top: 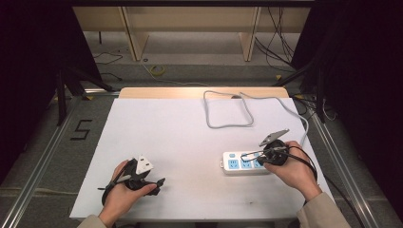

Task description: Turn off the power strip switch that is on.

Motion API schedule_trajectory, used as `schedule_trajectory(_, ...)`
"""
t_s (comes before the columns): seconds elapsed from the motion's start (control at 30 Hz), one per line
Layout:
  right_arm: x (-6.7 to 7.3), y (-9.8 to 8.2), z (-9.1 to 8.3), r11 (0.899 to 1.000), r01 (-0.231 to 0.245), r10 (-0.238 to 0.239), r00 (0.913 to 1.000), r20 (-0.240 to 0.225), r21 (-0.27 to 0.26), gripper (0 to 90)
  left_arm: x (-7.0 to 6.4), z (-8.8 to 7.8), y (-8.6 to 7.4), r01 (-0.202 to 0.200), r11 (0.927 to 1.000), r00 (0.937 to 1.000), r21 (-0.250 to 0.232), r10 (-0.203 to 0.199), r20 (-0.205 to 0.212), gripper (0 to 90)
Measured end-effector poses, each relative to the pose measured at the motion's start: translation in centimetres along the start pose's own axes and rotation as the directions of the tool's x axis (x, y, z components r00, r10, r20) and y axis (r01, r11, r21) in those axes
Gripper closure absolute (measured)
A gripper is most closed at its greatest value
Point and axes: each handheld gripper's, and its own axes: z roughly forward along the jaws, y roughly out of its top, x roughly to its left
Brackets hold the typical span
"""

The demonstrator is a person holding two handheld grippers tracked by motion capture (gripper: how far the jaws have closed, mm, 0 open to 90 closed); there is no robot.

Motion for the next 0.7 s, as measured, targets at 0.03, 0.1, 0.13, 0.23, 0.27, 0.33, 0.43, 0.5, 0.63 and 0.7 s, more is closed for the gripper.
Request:
schedule_trajectory(0.03, -0.02, 0.03, 0.01, 1.0, -0.001, 0.001, 1.0, -0.002, 0.002, 90.0, 0.0, 0.0, 0.01, 0.0, 1.0, 1.0, 0.001, 0.0, 0.0, 16.6)
schedule_trajectory(0.1, -0.03, 0.08, 0.03, 1.0, -0.003, 0.003, 1.0, -0.003, 0.007, 90.0, 0.0, 0.0, 0.01, 0.001, 1.0, 1.0, 0.0, -0.001, 0.0, 16.6)
schedule_trajectory(0.13, -0.07, 0.11, 0.06, 1.0, 0.0, 0.0, 1.0, -0.002, 0.005, 90.0, 0.0, 0.0, 0.01, 0.001, 1.0, 1.0, 0.0, -0.001, 0.0, 16.6)
schedule_trajectory(0.23, -0.11, 0.2, 0.08, 1.0, -0.001, 0.001, 1.0, -0.001, 0.005, 90.0, 0.0, 0.0, 0.01, 0.0, 1.0, 1.0, 0.0, 0.0, 0.0, 16.6)
schedule_trajectory(0.27, -0.14, 0.23, 0.07, 1.0, -0.001, 0.001, 1.0, -0.002, 0.006, 90.0, 0.0, 0.0, 0.01, 0.0, 1.0, 1.0, 0.0, 0.0, 0.0, 16.6)
schedule_trajectory(0.33, -0.15, 0.3, 0.05, 1.0, -0.007, 0.007, 1.0, -0.001, 0.01, 90.0, -0.01, 0.01, 0.01, 0.0, 1.0, 1.0, 0.0, 0.0, -0.001, 16.6)
schedule_trajectory(0.43, -0.2, 0.39, 0.03, 1.0, -0.01, 0.01, 0.9999, 0.001, 0.01, 90.0, -0.01, 0.02, 0.01, 0.0, 1.0, 1.0, 0.0, 0.0, 0.0, 16.6)
schedule_trajectory(0.5, -0.22, 0.44, 0.06, 1.0, -0.012, 0.012, 0.9999, 0.005, 0.01, 90.0, -0.01, 0.02, 0.02, 0.0, 1.0, 1.0, 0.0, 0.0, 0.0, 16.6)
schedule_trajectory(0.63, -0.26, 0.55, 0.1, 1.0, -0.017, 0.017, 0.9998, 0.005, 0.016, 90.0, -0.01, 0.02, 0.01, -0.001, 1.0, 1.0, 0.001, 0.001, 0.0, 16.6)
schedule_trajectory(0.7, -0.31, 0.61, 0.1, 1.0, -0.019, 0.019, 0.9998, 0.005, 0.019, 90.0, -0.01, 0.02, 0.02, -0.001, 1.0, 1.0, 0.001, 0.001, -0.001, 16.6)
